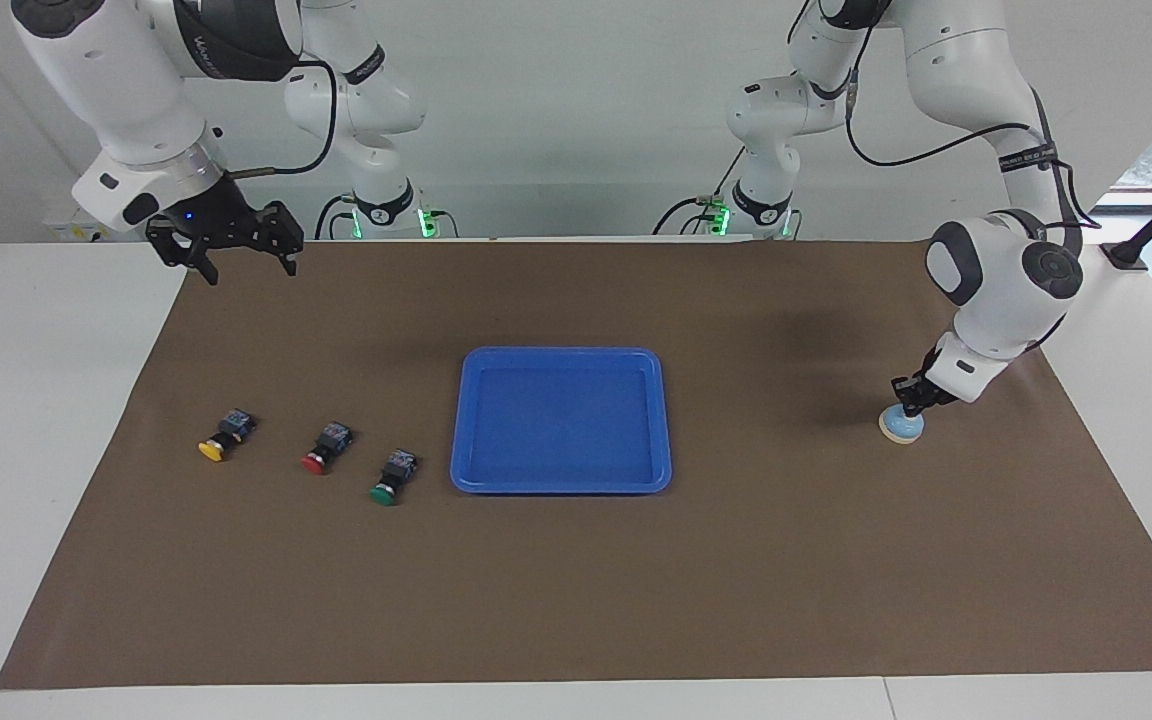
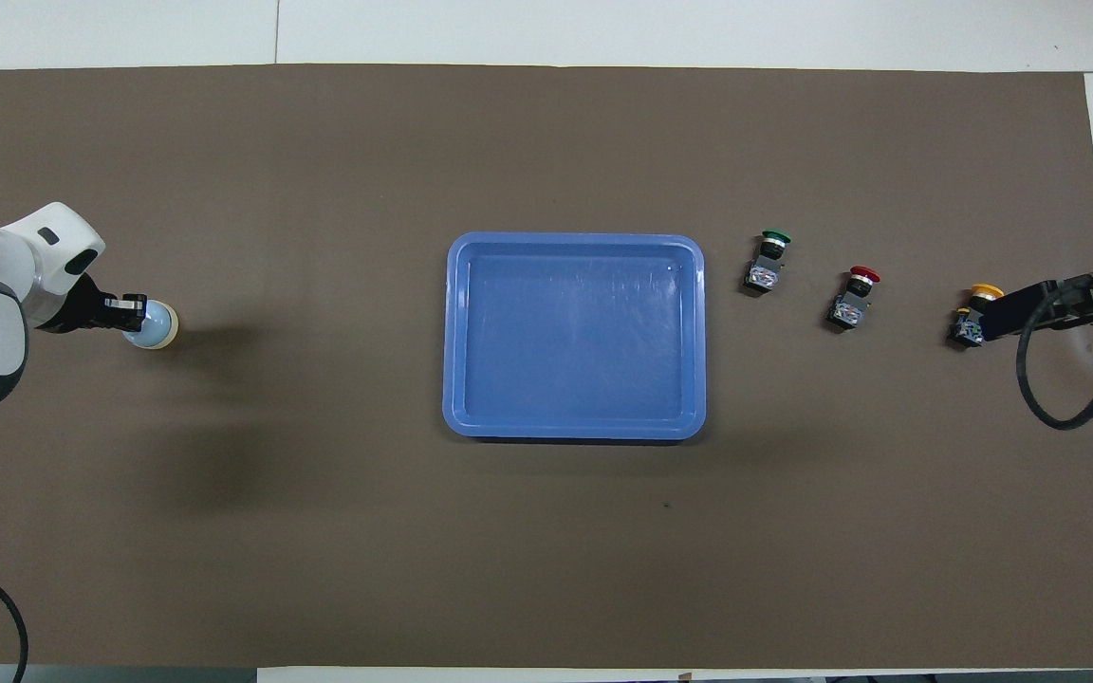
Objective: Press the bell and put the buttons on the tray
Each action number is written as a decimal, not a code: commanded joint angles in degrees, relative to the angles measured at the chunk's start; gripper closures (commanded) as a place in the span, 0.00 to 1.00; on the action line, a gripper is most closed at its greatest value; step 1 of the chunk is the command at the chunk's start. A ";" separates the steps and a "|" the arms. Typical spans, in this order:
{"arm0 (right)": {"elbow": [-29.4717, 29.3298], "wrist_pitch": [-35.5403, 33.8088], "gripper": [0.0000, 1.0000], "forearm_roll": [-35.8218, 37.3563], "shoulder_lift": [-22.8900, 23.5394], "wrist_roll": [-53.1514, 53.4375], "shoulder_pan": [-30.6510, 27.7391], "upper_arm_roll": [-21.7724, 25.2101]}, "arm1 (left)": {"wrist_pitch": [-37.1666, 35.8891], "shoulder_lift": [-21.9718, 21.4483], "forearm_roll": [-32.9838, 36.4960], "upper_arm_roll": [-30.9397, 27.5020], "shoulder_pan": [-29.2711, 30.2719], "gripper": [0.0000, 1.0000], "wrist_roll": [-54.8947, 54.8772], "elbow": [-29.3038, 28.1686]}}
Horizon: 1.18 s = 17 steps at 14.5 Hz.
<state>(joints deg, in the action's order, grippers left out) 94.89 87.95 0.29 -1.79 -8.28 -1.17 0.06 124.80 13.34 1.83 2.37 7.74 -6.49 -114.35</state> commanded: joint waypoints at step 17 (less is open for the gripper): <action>1.00 0.02 0.00 -0.55 -1.11 -1.04 -0.76 -0.41 | -37.52 -13.51 0.37 0.35 -4.75 0.00 0.51 16.80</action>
<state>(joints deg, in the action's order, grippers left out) 94.89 87.95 0.29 -1.79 -8.28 -1.17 0.06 88.12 0.87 1.83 3.08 3.24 -6.40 -96.71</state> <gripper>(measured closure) 0.000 0.000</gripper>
